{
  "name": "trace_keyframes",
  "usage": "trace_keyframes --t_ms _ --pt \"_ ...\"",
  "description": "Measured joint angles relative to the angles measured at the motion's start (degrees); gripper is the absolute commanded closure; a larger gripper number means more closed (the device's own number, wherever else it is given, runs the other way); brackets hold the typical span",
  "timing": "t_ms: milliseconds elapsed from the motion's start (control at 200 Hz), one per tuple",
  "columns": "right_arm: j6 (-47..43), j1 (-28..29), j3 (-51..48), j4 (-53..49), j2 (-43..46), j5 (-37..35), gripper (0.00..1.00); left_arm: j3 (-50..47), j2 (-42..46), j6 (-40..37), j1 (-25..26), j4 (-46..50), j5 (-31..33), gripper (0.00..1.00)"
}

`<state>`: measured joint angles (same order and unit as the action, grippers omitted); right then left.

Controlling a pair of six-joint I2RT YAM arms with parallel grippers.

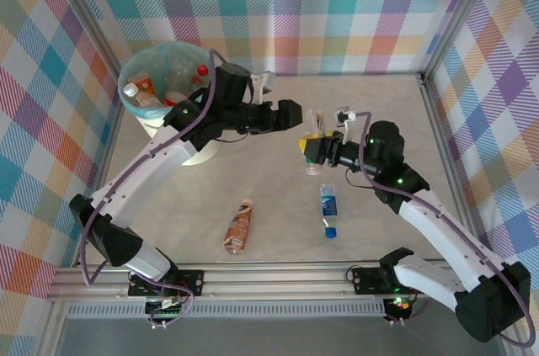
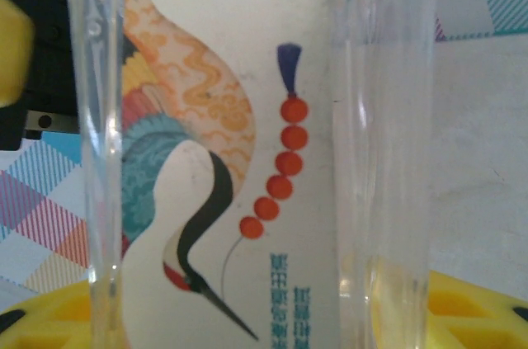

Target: Put the plastic bottles in the bin

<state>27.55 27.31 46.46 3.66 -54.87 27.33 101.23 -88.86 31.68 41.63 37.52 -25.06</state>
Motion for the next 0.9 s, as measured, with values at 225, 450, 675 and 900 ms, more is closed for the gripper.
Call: trace_keyframes --t_ms 225,450,675,900 --pt "-0.4 1.0 0.3 -2.1 0.6 1.0 0.51 2.4 -0.3 -2.5 2.1 1.1 -1.3 0.10" --pt "-1.7 3.8 2.8 -4.8 0.6 0.4 0.51 2.4 -0.3 -4.3 2.2 1.6 0.4 0.14" --pt "-3.6 6.3 5.8 -6.1 0.3 0.3 0.51 4.1 -0.3 -6.3 2.6 4.2 3.4 0.20" --pt "-5.5 7.6 7.1 -7.9 -0.6 -1.0 0.49 5.9 -0.9 -7.4 2.6 4.9 5.0 0.30"
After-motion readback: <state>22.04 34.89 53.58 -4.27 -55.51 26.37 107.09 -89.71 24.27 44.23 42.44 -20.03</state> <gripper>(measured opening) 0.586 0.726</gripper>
